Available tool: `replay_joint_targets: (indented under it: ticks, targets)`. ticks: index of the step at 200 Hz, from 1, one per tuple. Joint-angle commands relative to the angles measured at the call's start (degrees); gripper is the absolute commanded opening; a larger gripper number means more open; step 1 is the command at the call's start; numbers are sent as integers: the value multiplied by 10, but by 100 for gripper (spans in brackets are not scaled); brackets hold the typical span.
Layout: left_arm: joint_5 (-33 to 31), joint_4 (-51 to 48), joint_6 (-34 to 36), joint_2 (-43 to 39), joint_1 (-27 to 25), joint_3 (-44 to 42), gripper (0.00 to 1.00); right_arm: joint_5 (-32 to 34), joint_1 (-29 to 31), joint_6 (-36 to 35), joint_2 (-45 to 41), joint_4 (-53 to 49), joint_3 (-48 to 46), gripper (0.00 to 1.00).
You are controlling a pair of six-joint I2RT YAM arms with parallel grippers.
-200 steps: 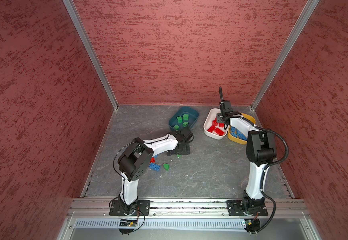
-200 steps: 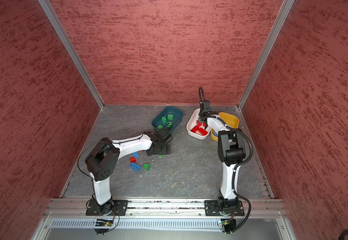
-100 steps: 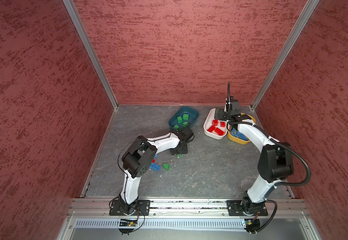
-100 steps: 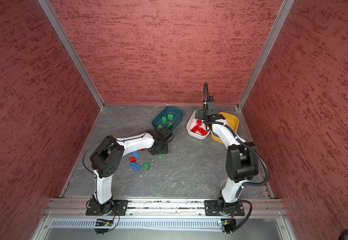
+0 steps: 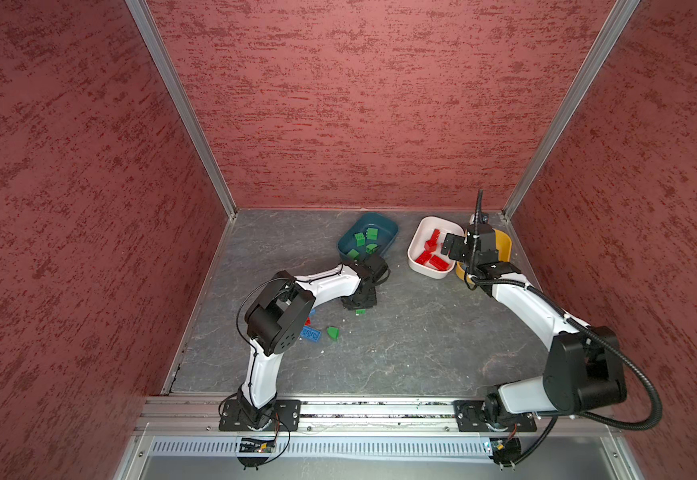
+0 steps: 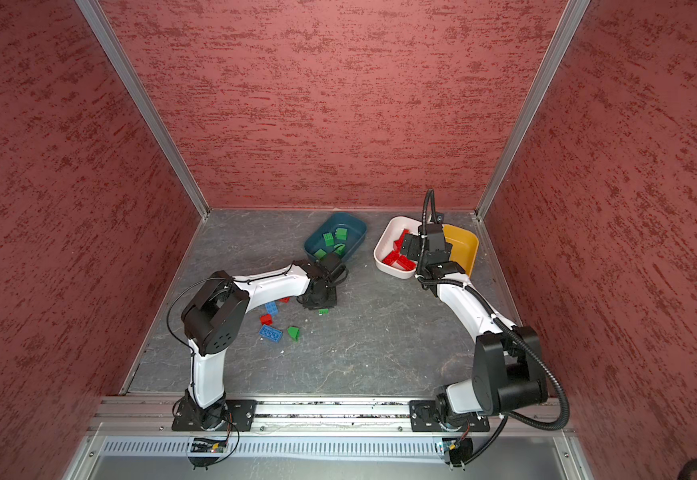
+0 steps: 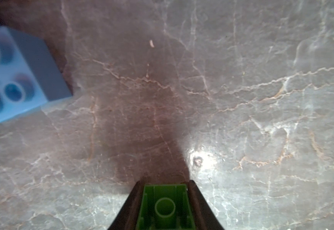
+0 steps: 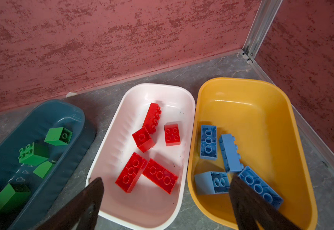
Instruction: Sort the legos into containers by color
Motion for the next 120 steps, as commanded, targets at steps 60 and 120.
replay_joint_targets:
  ticks: [60, 120]
  targets:
    - [-15, 31, 9, -19, -14, -2, 24, -178, -2, -5, -2, 77, -4, 99]
    - [24, 86, 35, -41, 23, 40, 22, -258, -2, 31, -13, 128, -27, 99]
